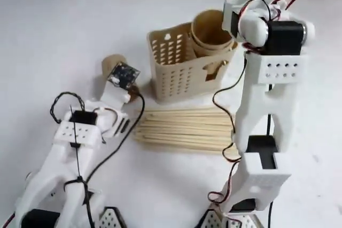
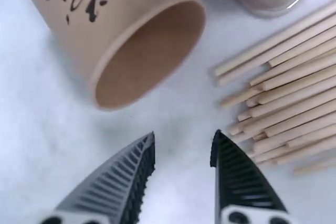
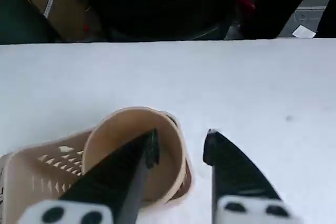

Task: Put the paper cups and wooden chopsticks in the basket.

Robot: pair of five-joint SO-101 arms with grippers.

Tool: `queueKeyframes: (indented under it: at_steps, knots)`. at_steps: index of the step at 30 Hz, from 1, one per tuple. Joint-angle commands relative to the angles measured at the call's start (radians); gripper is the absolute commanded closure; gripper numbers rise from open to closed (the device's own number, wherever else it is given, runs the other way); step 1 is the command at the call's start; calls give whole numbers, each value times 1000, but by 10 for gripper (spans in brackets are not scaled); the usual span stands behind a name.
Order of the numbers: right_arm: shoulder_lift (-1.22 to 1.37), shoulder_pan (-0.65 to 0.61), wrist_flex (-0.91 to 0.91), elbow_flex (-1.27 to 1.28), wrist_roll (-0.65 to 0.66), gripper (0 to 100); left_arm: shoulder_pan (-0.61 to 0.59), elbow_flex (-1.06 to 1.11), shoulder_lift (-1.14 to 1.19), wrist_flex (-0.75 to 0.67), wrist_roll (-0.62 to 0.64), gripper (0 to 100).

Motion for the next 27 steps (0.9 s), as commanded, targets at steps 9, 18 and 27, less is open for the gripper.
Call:
queueKeyframes:
  at_steps: [9, 18, 27]
  knots:
    - [289, -19, 5, -32, 2, 847, 10, -5, -10, -23, 6, 812]
    - [478, -16, 1, -37, 2, 848, 8, -6, -10, -23, 6, 812]
    - [429, -16, 65, -149, 2, 850, 10, -6, -10, -23, 6, 812]
